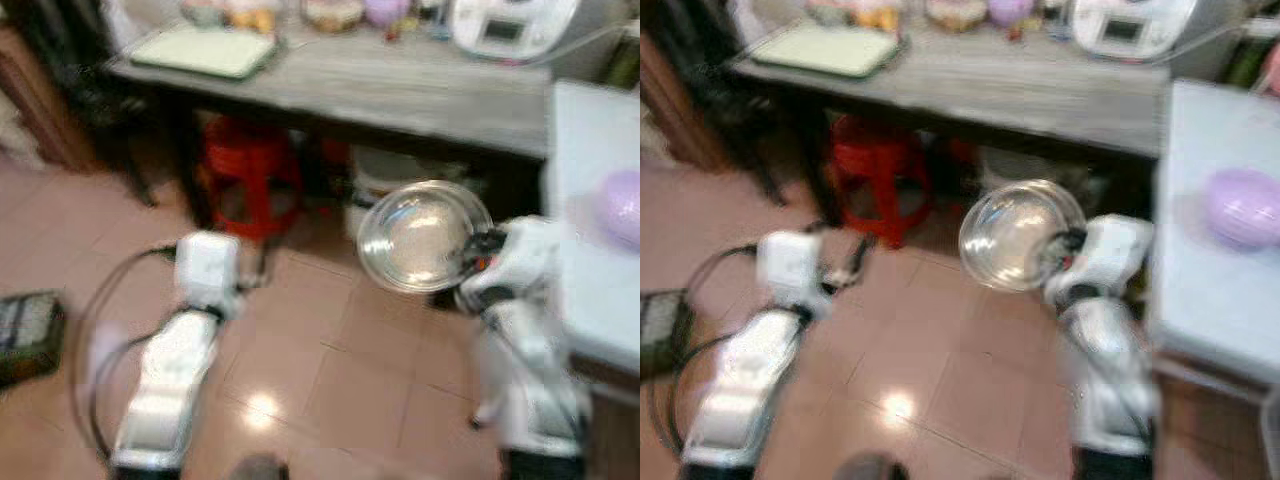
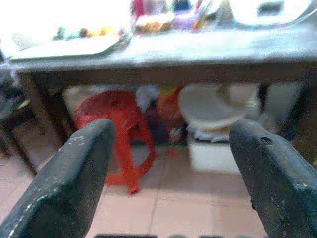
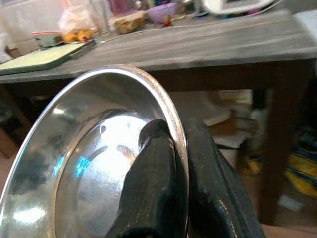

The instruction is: Setting the table

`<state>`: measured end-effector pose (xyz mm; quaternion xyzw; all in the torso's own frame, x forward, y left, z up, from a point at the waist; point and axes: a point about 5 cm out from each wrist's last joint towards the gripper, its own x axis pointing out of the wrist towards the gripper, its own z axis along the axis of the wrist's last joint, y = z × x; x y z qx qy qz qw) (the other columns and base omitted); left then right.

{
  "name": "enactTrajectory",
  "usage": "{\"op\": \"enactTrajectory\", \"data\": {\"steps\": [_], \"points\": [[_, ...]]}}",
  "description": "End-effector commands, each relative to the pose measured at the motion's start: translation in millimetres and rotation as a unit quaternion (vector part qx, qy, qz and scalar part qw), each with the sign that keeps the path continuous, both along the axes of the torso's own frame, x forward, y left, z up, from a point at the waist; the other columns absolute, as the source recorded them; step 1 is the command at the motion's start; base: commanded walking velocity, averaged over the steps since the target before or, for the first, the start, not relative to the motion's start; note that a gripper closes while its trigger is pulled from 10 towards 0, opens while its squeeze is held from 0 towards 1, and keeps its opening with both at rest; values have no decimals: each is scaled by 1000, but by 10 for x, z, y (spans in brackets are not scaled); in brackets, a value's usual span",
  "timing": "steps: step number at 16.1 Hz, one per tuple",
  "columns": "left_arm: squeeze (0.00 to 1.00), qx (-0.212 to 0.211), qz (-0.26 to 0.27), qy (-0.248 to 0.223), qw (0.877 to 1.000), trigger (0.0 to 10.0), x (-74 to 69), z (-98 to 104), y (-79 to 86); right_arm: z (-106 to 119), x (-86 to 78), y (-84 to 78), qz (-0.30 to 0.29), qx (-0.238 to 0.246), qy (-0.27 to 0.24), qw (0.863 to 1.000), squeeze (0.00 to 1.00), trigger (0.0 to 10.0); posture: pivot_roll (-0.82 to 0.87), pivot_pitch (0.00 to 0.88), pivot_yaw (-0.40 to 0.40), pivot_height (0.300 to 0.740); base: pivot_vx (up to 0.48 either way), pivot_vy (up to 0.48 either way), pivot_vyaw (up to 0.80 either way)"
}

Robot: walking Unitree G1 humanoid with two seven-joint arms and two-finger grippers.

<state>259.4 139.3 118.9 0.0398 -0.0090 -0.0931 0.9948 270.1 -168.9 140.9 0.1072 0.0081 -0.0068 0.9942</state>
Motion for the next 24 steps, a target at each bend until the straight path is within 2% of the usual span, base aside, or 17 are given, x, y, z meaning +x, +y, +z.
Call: {"op": "enactTrajectory", "data": {"steps": [1,4,8,12,14,21,24], "points": [[0,-3,-15,-14,1000,10000,7,63,-82,51,-9,-90,-13,-7,-11,1000,0,10000,-3,43,28,740,435,0,0],[0,0,-17,-19,1000,10000,6,75,-93,40,-7,-81,-13,-7,-7,1000,0,10000,-2,46,28,740,434,0,0],[0,-1,-20,-19,1000,10000,2,75,-106,44,-4,-75,-13,-6,-10,1000,0,10000,-3,47,29,740,434,0,-731],[0,0,-20,-21,1000,10000,5,78,-101,39,-1,-59,-7,-1,-12,1000,0,10000,-2,46,32,740,433,0,0],[0,4,-16,-25,1000,10000,13,86,-95,-12,0,-54,-7,12,7,1000,0,10000,-3,45,33,740,435,0,0],[0,2,-19,-27,999,10000,25,95,-100,28,19,-74,-7,-5,-6,1000,0,10000,-4,45,33,740,432,0,0],[0,7,-19,-31,999,10000,26,99,-112,51,71,-70,-9,-40,-5,999,0,10000,-5,45,31,740,423,0,0]]}}
